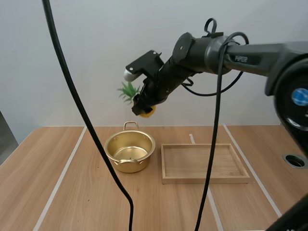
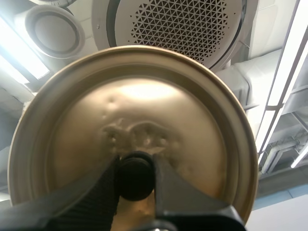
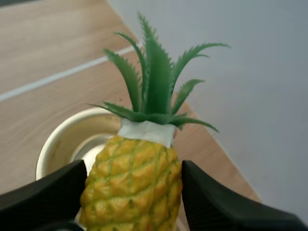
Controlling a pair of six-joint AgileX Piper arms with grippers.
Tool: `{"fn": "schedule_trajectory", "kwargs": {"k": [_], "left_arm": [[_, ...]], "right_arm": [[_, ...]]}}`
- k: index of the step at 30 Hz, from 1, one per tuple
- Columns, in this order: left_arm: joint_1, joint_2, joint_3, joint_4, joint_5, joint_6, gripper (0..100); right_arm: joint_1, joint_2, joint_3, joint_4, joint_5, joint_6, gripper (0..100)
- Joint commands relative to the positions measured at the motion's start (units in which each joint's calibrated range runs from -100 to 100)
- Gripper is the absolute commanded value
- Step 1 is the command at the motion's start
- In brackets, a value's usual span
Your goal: Open the pot, put the pineapple inside, and close it
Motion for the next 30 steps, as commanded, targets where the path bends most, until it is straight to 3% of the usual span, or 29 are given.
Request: {"fn": "schedule_trajectory", "kwargs": {"k": [1, 19, 30], "left_arm": [[0.07, -0.4, -0.3, -0.1, 0.0, 0.4, 0], [0.07, -0.4, -0.3, -0.1, 0.5, 0.4, 0], [0.07, -0.4, -0.3, -0.1, 5.1, 0.4, 0]], "right_arm": [[0.1, 3.9, -0.2, -0.2, 3.6, -2.8, 0], [0.1, 16.4, -0.2, 5.9, 7.9, -7.6, 0], [0.4, 20.0, -0.2, 6.9, 5.3, -6.7, 0]]}}
